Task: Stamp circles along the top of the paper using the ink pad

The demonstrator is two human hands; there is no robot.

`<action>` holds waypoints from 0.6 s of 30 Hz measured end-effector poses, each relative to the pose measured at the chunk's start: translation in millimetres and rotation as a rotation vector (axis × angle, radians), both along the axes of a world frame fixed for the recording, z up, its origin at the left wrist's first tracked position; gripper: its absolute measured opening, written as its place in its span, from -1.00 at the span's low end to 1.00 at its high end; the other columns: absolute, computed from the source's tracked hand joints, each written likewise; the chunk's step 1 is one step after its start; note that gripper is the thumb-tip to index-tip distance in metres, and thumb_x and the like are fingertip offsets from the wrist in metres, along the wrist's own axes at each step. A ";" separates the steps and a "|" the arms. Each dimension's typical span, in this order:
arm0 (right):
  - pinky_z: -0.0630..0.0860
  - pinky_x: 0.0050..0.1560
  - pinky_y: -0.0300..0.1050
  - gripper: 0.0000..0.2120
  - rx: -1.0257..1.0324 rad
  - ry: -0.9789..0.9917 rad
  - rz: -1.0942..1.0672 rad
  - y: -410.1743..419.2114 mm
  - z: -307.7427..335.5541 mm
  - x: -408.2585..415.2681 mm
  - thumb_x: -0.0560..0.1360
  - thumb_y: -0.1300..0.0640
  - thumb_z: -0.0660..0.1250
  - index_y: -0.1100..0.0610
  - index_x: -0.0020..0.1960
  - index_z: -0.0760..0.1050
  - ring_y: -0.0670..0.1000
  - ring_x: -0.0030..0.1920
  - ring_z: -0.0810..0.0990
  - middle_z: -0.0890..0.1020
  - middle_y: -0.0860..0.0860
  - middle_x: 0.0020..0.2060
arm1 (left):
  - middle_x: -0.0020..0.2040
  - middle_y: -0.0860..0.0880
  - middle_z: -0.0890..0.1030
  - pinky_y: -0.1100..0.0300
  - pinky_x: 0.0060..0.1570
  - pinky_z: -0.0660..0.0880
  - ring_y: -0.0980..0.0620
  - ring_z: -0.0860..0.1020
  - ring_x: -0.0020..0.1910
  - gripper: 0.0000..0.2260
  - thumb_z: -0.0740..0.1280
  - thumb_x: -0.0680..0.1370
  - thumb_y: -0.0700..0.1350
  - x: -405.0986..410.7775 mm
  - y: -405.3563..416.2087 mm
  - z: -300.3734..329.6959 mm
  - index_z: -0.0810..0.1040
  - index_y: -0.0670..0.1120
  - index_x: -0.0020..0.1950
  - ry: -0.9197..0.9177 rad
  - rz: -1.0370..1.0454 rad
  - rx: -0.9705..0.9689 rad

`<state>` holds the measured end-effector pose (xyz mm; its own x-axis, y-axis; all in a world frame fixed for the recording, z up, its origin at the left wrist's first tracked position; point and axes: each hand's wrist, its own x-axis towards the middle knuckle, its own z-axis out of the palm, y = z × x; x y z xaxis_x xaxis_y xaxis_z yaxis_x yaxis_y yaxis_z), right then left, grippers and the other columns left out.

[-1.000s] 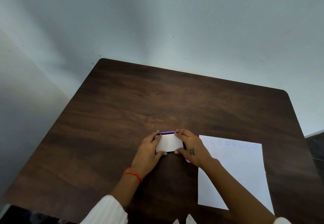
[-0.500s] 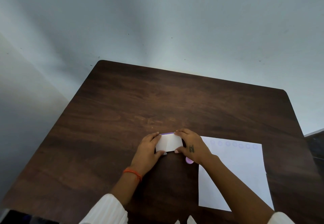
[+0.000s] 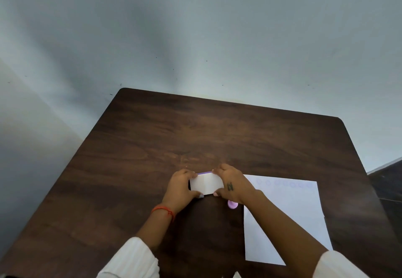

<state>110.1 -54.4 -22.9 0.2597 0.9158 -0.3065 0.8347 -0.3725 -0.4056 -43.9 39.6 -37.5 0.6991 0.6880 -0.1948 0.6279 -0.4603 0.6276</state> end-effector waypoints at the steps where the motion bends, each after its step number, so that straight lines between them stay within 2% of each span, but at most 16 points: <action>1: 0.41 0.22 -0.02 -0.37 -0.019 -0.005 0.004 0.8 0.8 -0.9 0.35 0.07 0.45 0.14 0.33 0.29 0.11 0.22 0.41 0.43 0.11 0.26 | 0.28 -0.07 0.47 0.11 0.30 0.32 -0.03 0.36 0.27 -0.42 0.54 0.27 -0.09 0.8 1.0 1.3 0.45 -0.11 0.25 0.017 -0.001 -0.010; 5: 0.42 0.20 -0.01 -0.38 -0.058 -0.038 0.012 2.7 1.8 -3.1 0.36 0.04 0.43 0.13 0.34 0.26 0.12 0.21 0.41 0.41 0.12 0.27 | 0.28 -0.08 0.47 0.07 0.33 0.32 -0.04 0.36 0.29 -0.47 0.51 0.31 -0.10 0.8 3.4 2.1 0.46 -0.11 0.24 0.023 -0.017 -0.020; 9: 0.31 0.33 0.03 -0.25 -0.079 -0.047 0.023 2.7 6.9 -2.3 0.38 -0.04 0.39 0.09 0.43 0.10 0.14 0.38 0.27 0.28 0.12 0.42 | 0.42 -0.07 0.33 0.08 0.39 0.23 -0.02 0.28 0.39 -0.59 0.38 0.45 -0.12 1.9 1.6 2.9 0.43 -0.09 0.28 -0.002 -0.014 0.012; 14: 0.17 0.42 0.02 -0.32 0.147 -0.089 0.007 1.0 20.5 -2.5 0.48 -0.10 0.25 0.08 0.45 0.01 0.09 0.48 0.10 0.17 0.06 0.49 | 0.52 -0.03 0.09 0.09 0.44 -0.01 -0.02 -0.01 0.50 -0.52 0.24 0.55 -0.09 10.9 1.0 14.9 0.17 -0.07 0.43 -0.075 -0.036 0.221; 18: -0.02 0.46 -0.06 -0.43 0.322 -0.186 -0.006 1.9 39.1 3.9 0.57 -0.07 0.06 0.10 0.47 -0.09 0.05 0.50 -0.05 0.05 0.05 0.51 | 0.53 -0.07 -0.10 0.06 0.42 -0.24 -0.04 -0.20 0.49 -0.47 0.10 0.59 0.00 31.0 -2.3 39.0 -0.07 -0.09 0.47 -0.030 -0.103 0.457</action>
